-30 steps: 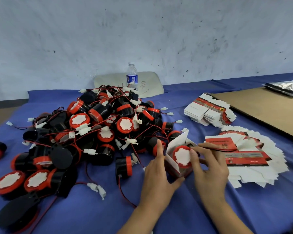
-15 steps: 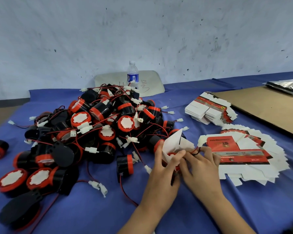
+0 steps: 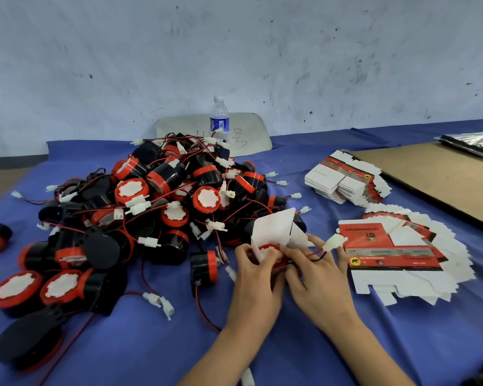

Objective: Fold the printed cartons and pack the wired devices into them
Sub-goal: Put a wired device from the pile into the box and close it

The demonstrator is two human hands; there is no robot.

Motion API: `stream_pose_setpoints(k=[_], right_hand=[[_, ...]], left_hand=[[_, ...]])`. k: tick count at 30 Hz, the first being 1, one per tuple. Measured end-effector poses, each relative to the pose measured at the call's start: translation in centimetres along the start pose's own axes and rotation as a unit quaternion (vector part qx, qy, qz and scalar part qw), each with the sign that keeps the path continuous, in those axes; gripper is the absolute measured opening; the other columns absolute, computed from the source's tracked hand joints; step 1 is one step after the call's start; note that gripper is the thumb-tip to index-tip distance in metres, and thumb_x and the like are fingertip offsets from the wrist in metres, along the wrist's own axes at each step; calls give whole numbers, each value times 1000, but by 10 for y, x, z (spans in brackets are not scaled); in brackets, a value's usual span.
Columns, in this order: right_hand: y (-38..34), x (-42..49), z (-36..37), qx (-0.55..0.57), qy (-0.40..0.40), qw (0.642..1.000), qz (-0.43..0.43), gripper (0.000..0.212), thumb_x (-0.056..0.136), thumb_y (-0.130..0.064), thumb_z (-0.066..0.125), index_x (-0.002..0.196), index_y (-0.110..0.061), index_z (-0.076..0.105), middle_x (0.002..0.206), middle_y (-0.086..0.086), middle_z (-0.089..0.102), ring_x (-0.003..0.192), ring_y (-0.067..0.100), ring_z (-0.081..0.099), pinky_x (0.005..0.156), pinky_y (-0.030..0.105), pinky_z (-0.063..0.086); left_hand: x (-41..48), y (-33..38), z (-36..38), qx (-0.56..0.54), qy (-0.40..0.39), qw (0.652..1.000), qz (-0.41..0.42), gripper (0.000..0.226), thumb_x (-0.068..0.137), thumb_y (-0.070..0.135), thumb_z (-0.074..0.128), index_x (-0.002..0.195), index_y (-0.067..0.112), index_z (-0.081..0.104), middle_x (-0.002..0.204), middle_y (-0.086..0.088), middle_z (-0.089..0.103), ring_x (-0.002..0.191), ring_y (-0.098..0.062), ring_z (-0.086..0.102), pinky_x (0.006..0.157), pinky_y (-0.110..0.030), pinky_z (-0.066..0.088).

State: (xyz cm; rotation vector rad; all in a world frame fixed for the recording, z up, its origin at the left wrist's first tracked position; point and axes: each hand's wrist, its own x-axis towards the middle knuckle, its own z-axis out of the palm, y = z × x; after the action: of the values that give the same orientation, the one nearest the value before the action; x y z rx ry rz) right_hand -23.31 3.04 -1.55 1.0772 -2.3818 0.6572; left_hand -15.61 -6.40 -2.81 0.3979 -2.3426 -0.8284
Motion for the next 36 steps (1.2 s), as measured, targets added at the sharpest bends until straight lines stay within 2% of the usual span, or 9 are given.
stream_pose_setpoints(k=[3,7,9,16,18,23,28,33,36], right_hand=[[6,0,2,72,34,997,-16,33,87,-16,48,109,-17,73,107,5,68,104,37,58,94,49,38],[10,0,-9,203,241,949,-19,37,93,-7,49,127,-21,54,91,2,51,78,12,46,76,15,40],[6,-1,-11,281,284,917,16,42,94,-11,56,133,-24,44,88,1,54,75,12,55,75,12,47],[5,-2,-13,292,210,932,42,33,90,-13,57,104,-43,51,91,-8,67,84,2,62,73,8,44],[4,-1,-11,256,183,949,8,22,91,-14,56,102,-33,57,91,-16,62,84,1,56,77,3,39],[-3,1,-6,74,103,991,-50,12,78,-9,58,85,-11,68,79,-7,66,75,23,51,57,32,48],[0,4,-9,39,73,996,21,41,71,10,67,109,-6,67,77,2,66,65,31,52,59,38,47],[-4,12,-5,47,17,999,-8,59,82,-6,49,141,-6,44,81,2,54,73,30,51,65,34,38],[1,20,0,120,-7,990,76,48,95,-12,51,142,-12,41,98,7,56,85,28,46,72,35,35]], left_hand=[[0,-2,1,6,18,1000,18,23,89,17,63,110,27,59,111,14,24,95,7,43,84,-3,37],[2,-4,5,22,27,999,7,19,89,21,64,106,26,57,112,14,23,98,-7,43,86,-16,40],[3,-4,5,28,20,999,0,20,90,25,62,109,28,55,114,12,24,101,-10,43,85,-18,40],[-1,-2,3,33,1,999,-4,24,92,21,59,115,25,55,133,-1,31,114,-20,45,97,-31,45],[-2,-1,2,28,1,1000,3,25,92,19,59,117,24,55,133,-2,31,112,-20,46,96,-32,45],[-4,1,1,21,0,1000,16,26,93,18,56,118,26,52,130,0,32,110,-18,47,92,-33,47],[-4,2,2,47,-10,999,13,25,95,20,55,118,26,51,129,1,32,109,-18,45,88,-33,48],[-3,3,1,55,-11,998,-1,20,97,23,51,116,26,51,125,2,31,105,-17,46,84,-33,49],[-3,4,1,64,-8,998,-10,20,97,27,52,117,24,52,129,-1,33,106,-19,47,84,-35,49]])
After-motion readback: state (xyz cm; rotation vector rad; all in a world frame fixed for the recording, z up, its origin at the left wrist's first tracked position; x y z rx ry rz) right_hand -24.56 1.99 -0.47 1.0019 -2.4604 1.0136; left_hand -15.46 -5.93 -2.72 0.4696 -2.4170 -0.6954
